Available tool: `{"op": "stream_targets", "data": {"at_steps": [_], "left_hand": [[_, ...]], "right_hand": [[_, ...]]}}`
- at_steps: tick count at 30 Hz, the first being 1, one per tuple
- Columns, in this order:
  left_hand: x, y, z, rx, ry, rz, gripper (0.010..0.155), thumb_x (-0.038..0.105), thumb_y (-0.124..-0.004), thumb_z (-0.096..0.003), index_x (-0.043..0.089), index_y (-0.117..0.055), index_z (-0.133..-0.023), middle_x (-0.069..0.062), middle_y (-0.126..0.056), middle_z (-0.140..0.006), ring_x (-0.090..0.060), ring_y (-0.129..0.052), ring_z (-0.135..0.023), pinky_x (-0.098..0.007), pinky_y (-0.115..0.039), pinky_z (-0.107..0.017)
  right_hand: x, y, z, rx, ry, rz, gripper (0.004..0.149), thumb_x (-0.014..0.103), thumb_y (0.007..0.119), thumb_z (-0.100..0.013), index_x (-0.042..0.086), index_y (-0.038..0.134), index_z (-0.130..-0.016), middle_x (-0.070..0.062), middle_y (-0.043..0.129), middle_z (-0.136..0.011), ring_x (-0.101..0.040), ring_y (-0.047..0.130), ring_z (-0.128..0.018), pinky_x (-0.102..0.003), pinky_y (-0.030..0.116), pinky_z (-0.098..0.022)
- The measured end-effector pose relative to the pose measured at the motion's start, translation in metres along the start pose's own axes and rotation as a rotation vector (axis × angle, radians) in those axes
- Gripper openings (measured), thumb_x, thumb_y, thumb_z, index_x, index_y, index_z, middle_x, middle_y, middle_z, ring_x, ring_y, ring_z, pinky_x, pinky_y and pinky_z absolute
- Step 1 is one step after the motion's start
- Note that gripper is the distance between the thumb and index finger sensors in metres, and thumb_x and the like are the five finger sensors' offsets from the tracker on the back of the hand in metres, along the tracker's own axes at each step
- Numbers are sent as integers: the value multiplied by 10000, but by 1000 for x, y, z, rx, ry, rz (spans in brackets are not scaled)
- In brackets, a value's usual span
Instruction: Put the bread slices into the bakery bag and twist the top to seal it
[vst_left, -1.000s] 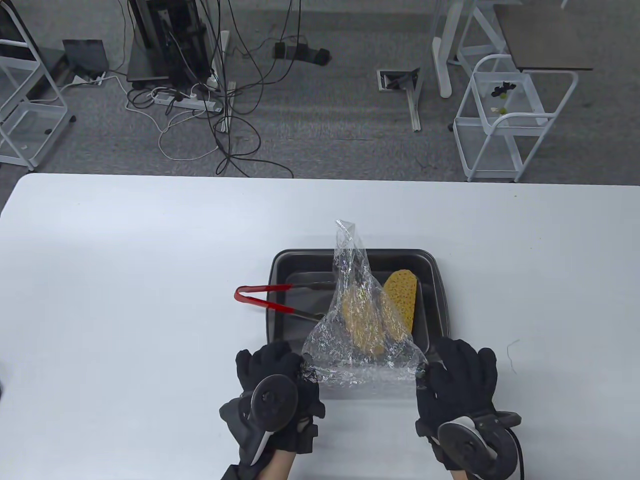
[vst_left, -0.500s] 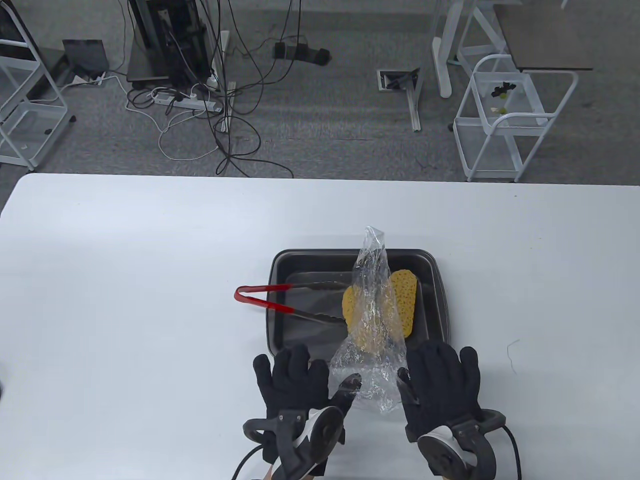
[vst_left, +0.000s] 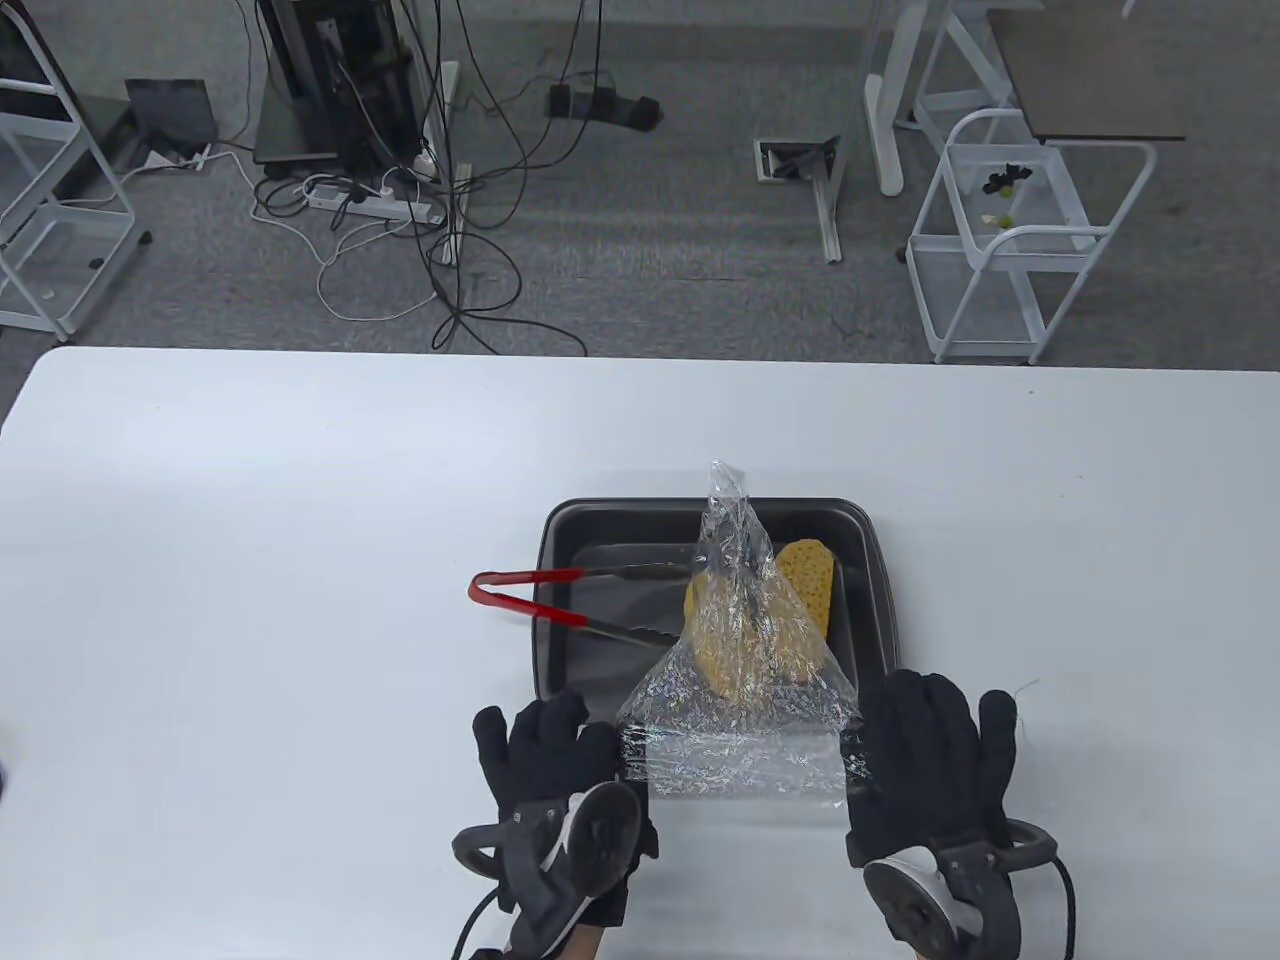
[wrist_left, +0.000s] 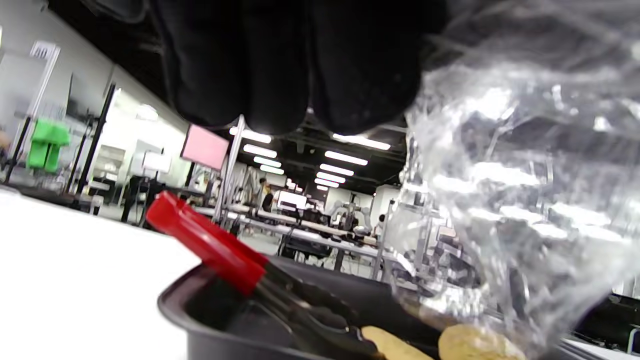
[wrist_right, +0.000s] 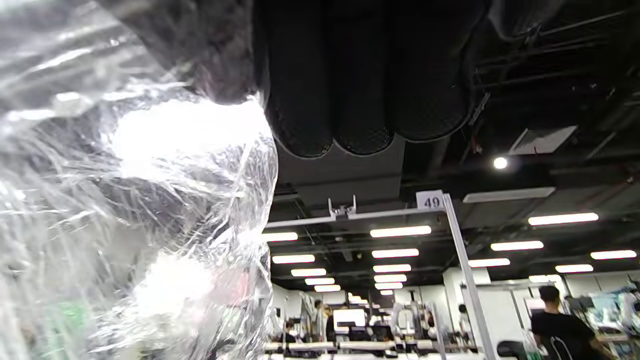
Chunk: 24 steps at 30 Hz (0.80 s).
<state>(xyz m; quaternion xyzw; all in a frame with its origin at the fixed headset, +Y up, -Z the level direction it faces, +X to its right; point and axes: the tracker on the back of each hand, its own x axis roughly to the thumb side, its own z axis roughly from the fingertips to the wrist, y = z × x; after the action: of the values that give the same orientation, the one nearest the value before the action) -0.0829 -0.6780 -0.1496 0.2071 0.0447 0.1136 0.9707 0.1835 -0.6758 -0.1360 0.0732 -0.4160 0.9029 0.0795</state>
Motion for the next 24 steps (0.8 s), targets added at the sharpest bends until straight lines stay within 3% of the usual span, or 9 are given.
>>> {"op": "stream_targets", "data": {"at_steps": [5,8,11,14,16,18,20,22,24], "left_hand": [[0,15,8,62,-26,99,473,548,-634,-532,241,-972,-656,-95,-921,-908,-381,-910,-846,-660,-493,-796],[4,39,21,213,-116,183,533,555,-537,-522,267,-914,-765,-67,-867,-957,-353,-874,-893,-656,-462,-812],[7,57,37,343,-251,260,565,558,-462,-527,306,-722,-961,-101,-555,-1126,-366,-650,-1016,-653,-383,-829],[6,56,37,408,-347,280,587,559,-425,-505,367,-484,-1057,-146,-214,-1169,-413,-347,-1094,-674,-252,-809],[5,42,27,345,-324,216,586,550,-436,-514,371,-443,-1072,-159,-164,-1171,-439,-274,-1101,-686,-216,-797],[2,14,8,120,-164,79,572,536,-496,-557,326,-552,-1086,-180,-239,-1202,-484,-291,-1110,-714,-207,-791],[-4,-10,-2,-79,-27,-13,539,539,-615,-522,293,-825,-953,-181,-595,-1155,-511,-544,-1072,-731,-329,-782],[-9,-26,-9,-257,-64,49,535,538,-649,-519,243,-897,-890,-141,-847,-1023,-460,-793,-967,-700,-435,-787],[-12,-29,-9,-292,-41,127,538,535,-651,-522,226,-903,-883,-155,-862,-1007,-473,-795,-955,-698,-440,-787]], "right_hand": [[2,-13,4,-69,-18,-100,527,414,794,-457,48,894,-823,-248,886,-897,-527,858,-778,-720,520,-648],[9,-38,7,-247,-101,-172,570,365,736,-470,47,720,-943,-264,709,-995,-537,752,-845,-715,486,-653],[12,-57,11,-376,-201,-193,734,374,700,-477,69,357,-1051,-285,399,-1076,-561,555,-923,-719,394,-664],[10,-53,12,-369,-202,-174,800,386,670,-484,103,176,-1045,-306,247,-1078,-581,467,-938,-726,360,-659],[9,-39,8,-271,-174,-158,722,355,698,-492,168,307,-1069,-296,311,-1100,-587,498,-945,-732,374,-666],[9,-13,0,-3,-103,-62,532,303,776,-462,113,782,-959,-249,717,-1046,-567,714,-910,-735,468,-674],[7,6,-1,238,-94,-26,491,301,783,-473,98,820,-919,-211,815,-987,-505,820,-860,-714,507,-683],[8,16,2,188,-112,-63,484,282,811,-451,76,868,-885,-233,847,-961,-527,837,-834,-724,522,-664],[11,16,2,211,-110,-43,484,293,807,-454,79,866,-884,-234,852,-955,-524,841,-831,-720,530,-663]]}}
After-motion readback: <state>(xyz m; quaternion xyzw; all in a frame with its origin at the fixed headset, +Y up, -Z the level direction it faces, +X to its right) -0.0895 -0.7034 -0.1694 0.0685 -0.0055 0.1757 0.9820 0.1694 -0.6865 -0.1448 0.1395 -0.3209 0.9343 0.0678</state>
